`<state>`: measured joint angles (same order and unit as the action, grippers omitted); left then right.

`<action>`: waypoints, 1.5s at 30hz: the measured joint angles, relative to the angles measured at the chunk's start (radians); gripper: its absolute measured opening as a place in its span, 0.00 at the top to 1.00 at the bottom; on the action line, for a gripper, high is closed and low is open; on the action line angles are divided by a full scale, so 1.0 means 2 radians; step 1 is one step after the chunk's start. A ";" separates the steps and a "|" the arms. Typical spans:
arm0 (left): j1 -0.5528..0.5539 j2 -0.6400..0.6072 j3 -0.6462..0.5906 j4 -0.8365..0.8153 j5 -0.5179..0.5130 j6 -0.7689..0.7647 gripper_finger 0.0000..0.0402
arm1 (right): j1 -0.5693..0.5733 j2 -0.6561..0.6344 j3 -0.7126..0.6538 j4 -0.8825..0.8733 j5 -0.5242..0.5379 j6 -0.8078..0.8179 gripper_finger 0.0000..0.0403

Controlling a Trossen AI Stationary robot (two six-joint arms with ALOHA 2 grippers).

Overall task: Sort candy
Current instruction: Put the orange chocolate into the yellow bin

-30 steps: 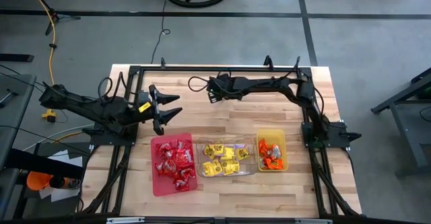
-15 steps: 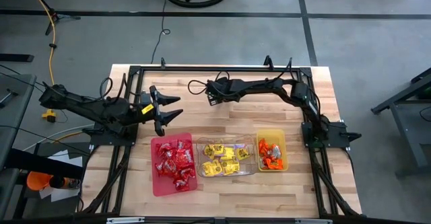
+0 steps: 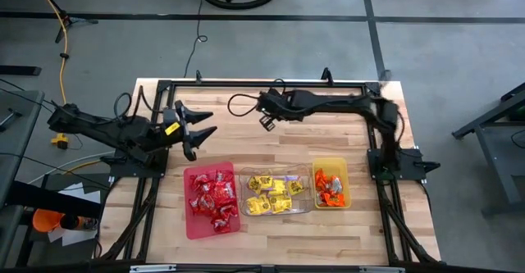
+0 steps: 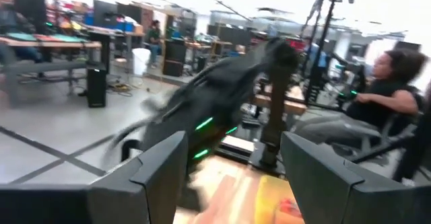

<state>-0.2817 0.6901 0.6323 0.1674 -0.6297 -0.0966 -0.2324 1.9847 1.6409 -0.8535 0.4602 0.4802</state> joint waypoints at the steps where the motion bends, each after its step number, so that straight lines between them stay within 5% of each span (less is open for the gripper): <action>1: 0.000 -0.003 0.000 -0.001 -0.007 0.001 0.44 | 0.007 -0.019 0.000 -0.004 -0.002 -0.020 0.98; 9: 0.000 -0.011 0.000 -0.013 -0.032 -0.004 0.44 | 0.069 -0.185 -0.079 -0.021 0.000 -0.071 0.99; 18: 0.000 -0.007 0.000 -0.018 -0.037 -0.043 0.44 | 0.209 -0.433 -0.344 -0.024 -0.012 0.195 1.00; 24: 0.000 -0.007 0.000 -0.018 -0.045 -0.050 0.44 | 0.330 -0.536 -0.419 -0.019 -0.013 0.330 1.00; 37: 0.000 -0.004 0.000 -0.018 -0.058 -0.113 0.44 | 0.388 -0.502 -0.456 0.009 -0.095 0.376 0.97; 45: 0.000 -0.005 0.000 -0.018 -0.056 -0.113 0.44 | 0.388 -0.467 -0.456 0.005 -0.128 0.393 0.82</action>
<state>-0.2820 0.6807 0.6319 0.1314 -0.7424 -0.3229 0.5431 1.0507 0.7296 -0.8426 0.2047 1.2658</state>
